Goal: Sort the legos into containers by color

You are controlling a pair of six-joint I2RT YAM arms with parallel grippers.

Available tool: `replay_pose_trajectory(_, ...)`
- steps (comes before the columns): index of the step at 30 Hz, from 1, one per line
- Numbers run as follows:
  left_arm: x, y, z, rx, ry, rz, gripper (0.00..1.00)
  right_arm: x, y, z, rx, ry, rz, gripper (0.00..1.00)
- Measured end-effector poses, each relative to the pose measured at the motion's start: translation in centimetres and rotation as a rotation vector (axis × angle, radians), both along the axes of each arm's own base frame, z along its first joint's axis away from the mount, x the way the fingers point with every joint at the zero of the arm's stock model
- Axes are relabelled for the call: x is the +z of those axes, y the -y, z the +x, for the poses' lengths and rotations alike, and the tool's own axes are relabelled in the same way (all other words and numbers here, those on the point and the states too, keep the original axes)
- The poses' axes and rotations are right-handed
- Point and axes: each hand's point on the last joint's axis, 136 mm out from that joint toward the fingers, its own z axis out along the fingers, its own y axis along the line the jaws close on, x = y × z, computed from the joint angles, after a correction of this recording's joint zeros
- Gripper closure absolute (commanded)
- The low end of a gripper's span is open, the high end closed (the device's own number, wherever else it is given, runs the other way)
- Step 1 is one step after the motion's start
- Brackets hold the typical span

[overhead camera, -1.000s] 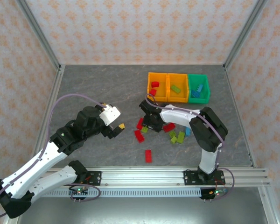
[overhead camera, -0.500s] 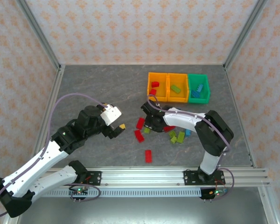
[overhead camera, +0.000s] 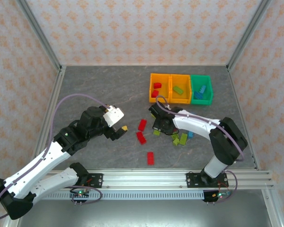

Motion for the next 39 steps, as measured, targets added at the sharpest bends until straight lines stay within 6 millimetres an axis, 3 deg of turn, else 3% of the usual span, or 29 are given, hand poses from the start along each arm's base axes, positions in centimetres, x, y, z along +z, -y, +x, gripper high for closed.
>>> replay_pose_trajectory(5,0.0,0.0,0.0,0.000,-0.001,-0.001,0.00,3.0,1.7,1.9,-0.020,0.056,0.004,1.00)
replay_pose_trajectory(7,0.0,0.0,0.0,-0.001,-0.002,-0.002,0.00,5.3,3.1,4.5,-0.057,0.114,0.016,1.00)
replay_pose_trajectory(11,0.0,-0.1,0.1,0.005,-0.001,-0.002,0.00,10.4,7.6,11.4,-0.147,0.244,0.003,1.00)
replay_pose_trajectory(13,0.0,-0.3,0.2,0.014,0.000,0.001,0.00,11.8,9.5,15.0,-0.178,0.287,-0.023,1.00)
replay_pose_trajectory(15,0.1,-0.6,0.4,0.026,0.005,0.002,0.00,12.0,10.9,17.9,-0.186,0.298,-0.057,0.99)
replay_pose_trajectory(17,0.2,-0.8,0.4,0.035,0.010,0.000,0.00,10.9,11.6,20.2,-0.176,0.279,-0.093,0.93)
replay_pose_trajectory(22,0.5,-1.1,0.5,0.045,0.018,-0.003,0.00,7.9,11.9,24.4,-0.123,0.206,-0.167,0.72)
replay_pose_trajectory(24,0.4,-1.1,0.5,0.045,0.018,-0.002,0.00,7.5,11.8,24.9,-0.112,0.188,-0.177,0.66)
replay_pose_trajectory(28,0.4,-1.1,0.5,0.044,0.017,-0.002,0.00,9.2,11.9,24.6,-0.086,0.185,-0.189,0.58)
replay_pose_trajectory(32,0.3,-1.0,0.5,0.042,0.012,0.000,0.00,11.4,12.4,22.6,-0.067,0.196,-0.188,0.41)
replay_pose_trajectory(33,0.2,-1.0,0.5,0.041,0.011,0.000,0.00,11.9,12.5,22.2,-0.067,0.204,-0.181,0.48)
replay_pose_trajectory(36,0.0,-0.9,0.6,0.036,0.001,0.001,0.00,13.2,12.9,20.2,-0.053,0.205,-0.130,0.99)
replay_pose_trajectory(39,-0.5,-0.7,0.7,0.031,-0.017,0.005,0.00,13.5,14.2,20.2,-0.079,0.198,-0.090,1.00)
